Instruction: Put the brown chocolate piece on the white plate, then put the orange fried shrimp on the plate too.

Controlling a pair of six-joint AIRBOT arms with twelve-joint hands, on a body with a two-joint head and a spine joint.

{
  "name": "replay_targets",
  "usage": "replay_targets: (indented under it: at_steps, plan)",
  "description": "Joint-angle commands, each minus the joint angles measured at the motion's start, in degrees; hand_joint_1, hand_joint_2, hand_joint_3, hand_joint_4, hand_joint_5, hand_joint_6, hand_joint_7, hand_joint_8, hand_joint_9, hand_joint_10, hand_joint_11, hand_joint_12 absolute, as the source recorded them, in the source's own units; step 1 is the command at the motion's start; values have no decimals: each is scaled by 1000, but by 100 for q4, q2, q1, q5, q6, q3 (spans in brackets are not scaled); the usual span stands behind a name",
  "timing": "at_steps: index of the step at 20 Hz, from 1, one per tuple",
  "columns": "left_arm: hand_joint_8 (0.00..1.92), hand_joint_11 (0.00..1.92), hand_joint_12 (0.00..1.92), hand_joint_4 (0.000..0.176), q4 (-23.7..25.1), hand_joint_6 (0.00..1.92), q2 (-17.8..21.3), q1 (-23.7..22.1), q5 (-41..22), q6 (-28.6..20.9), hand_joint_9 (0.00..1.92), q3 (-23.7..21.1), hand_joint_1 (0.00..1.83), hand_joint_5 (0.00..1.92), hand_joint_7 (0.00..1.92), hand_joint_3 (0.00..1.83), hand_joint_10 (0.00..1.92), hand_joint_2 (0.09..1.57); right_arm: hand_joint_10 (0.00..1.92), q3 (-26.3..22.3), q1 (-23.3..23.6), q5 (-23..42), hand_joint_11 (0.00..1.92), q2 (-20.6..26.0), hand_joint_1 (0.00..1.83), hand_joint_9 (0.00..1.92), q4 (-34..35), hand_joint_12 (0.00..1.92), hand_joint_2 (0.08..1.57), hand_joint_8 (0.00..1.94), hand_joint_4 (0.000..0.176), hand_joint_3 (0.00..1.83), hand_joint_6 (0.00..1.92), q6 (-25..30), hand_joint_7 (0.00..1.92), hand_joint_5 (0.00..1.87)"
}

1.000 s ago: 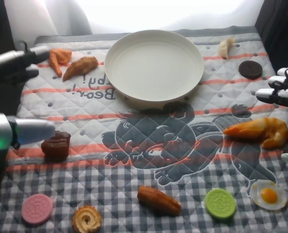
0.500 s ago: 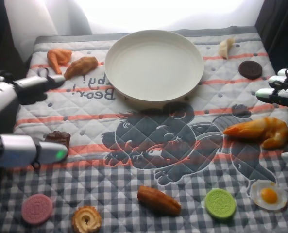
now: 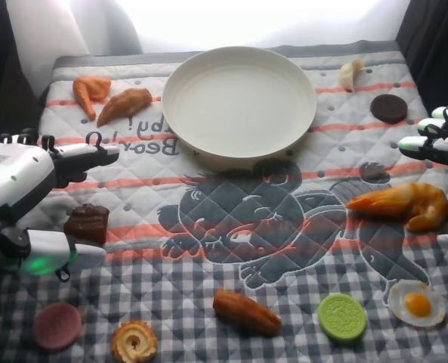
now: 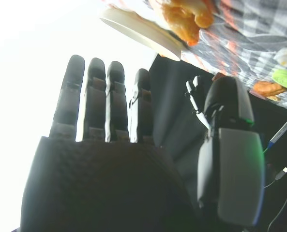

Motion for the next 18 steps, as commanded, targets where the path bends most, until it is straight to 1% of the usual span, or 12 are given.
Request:
replay_targets:
  at_steps: [1, 2, 4, 6, 7, 8, 13, 14, 15, 16, 17, 18]
  plan:
    - [4, 207, 747, 176, 157, 4, -12, -51, -547, 65, 734, 33, 905, 348, 659, 0, 10, 883, 3, -3, 43, 693, 0, 50, 583, 264, 65, 586, 1087, 2, 59, 1, 4, 12, 304, 343]
    - [4, 207, 747, 176, 155, 4, -14, -51, -547, 65, 734, 34, 905, 348, 659, 0, 10, 883, 3, -4, 43, 693, 0, 50, 583, 264, 65, 586, 1087, 2, 59, 1, 4, 12, 304, 343]
    - [1, 238, 708, 176, 72, 1, -92, -81, -546, 398, 755, 42, 935, 393, 686, 0, 6, 878, 0, -6, 43, 693, 0, 49, 556, 260, 65, 582, 1090, 0, 65, 2, 0, 12, 300, 334]
    - [4, 240, 691, 176, 15, 4, -154, -103, -544, 640, 755, 50, 957, 392, 681, 1, 2, 882, 1, -6, 39, 693, 0, 49, 552, 262, 64, 577, 1089, 0, 77, 1, 0, 12, 301, 331]
    - [5, 237, 688, 176, -6, 1, -160, -103, -537, 641, 756, 64, 966, 385, 683, 1, 3, 881, 6, -7, 39, 693, 12, 49, 550, 275, 64, 585, 1088, 4, 64, 0, 4, 12, 312, 340]
    - [3, 222, 683, 176, -32, 0, -166, -104, -517, 642, 750, 84, 983, 380, 679, 2, 0, 885, 3, -9, 39, 693, 2, 49, 593, 270, 64, 582, 1083, 4, 59, 0, 6, 13, 315, 349]
    - [0, 168, 664, 157, -95, 1, -261, -157, -370, 739, 729, 181, 1054, 392, 667, 3, 0, 889, 1, -13, 27, 693, 0, 49, 548, 265, 63, 586, 1098, 0, 68, 4, 0, 14, 300, 332]
    - [19, 186, 670, 80, -137, 28, -310, -187, -354, 939, 767, 190, 1087, 674, 784, 3, 10, 923, 10, -13, 27, 694, 23, 49, 565, 290, 63, 595, 1091, 8, 56, 0, 7, 14, 323, 350]
    - [25, 195, 660, 38, -149, 21, -340, -207, -330, 1062, 825, 197, 1083, 825, 892, 1, 20, 947, 10, -13, 27, 694, 24, 49, 565, 294, 63, 595, 1088, 9, 52, 0, 7, 14, 327, 352]
    - [18, 213, 614, 7, -153, 11, -353, -217, -305, 1073, 855, 207, 1111, 905, 938, 0, 20, 974, 9, -13, 24, 694, 26, 49, 577, 294, 62, 593, 1088, 7, 43, 0, 4, 14, 326, 349]
    - [22, 223, 609, 88, -160, 604, -371, -224, -302, 1073, 897, 213, 1089, 1070, 978, 7, 24, 1031, 7, -14, 22, 694, 25, 49, 582, 294, 62, 593, 1086, 7, 39, 0, 6, 14, 331, 354]
    - [17, 241, 620, 4, -184, 303, -390, -229, -310, 1073, 918, 224, 1061, 882, 985, 0, 23, 950, 5, -17, 22, 694, 12, 49, 608, 290, 62, 587, 1083, 6, 42, 0, 6, 15, 331, 357]
